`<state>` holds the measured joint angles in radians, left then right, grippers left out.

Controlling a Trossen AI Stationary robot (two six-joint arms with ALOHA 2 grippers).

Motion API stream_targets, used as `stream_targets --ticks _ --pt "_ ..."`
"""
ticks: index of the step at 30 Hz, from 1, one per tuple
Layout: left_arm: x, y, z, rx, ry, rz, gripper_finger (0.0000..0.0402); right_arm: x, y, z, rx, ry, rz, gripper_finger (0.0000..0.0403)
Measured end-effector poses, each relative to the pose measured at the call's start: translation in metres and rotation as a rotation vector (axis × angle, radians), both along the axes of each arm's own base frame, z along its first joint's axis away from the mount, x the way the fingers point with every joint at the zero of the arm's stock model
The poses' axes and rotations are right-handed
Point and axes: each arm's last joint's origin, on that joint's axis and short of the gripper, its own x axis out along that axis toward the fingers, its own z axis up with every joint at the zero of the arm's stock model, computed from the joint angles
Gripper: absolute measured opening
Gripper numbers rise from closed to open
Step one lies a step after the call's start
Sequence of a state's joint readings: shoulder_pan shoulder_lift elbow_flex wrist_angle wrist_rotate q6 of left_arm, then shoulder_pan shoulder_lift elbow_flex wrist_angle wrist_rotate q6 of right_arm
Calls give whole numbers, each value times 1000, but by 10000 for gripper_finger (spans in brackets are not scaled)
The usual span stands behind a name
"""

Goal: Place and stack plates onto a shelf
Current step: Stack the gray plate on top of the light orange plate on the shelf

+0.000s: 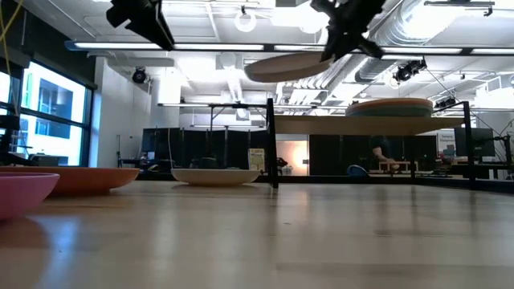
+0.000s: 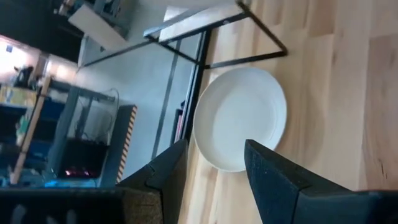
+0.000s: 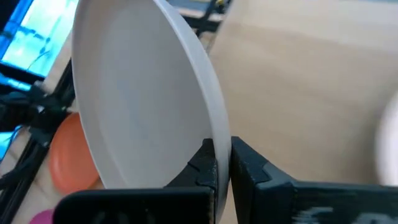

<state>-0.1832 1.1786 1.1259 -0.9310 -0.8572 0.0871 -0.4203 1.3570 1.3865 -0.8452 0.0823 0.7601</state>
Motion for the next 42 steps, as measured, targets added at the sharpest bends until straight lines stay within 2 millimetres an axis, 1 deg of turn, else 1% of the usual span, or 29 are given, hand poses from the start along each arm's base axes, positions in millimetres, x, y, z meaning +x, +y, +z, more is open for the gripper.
stream_targets --ticks 7,15,19,23,30,33,37,42 --pt "-7 4 5 -20 -41 32 148 -47 -7 16 -2 39 -122 1" --pt "-8 4 5 -30 -53 42 147 -94 -10 24 7 118 -272 1" --pt "-8 4 5 -38 -63 51 147 -116 -7 28 24 139 -309 1" --pt "-8 4 5 -43 -70 56 147 -136 0 28 20 70 -338 1" --pt "-8 4 5 -44 -71 57 147 -165 16 16 -10 -79 -430 1" --pt "-8 4 5 -50 -80 64 147 -173 19 8 -11 -106 -482 1" --pt "-8 4 5 -68 -105 83 147 -180 16 -5 26 -110 -553 1" --pt "-8 4 5 -73 -112 88 147 -184 3 -30 93 -135 -619 1"
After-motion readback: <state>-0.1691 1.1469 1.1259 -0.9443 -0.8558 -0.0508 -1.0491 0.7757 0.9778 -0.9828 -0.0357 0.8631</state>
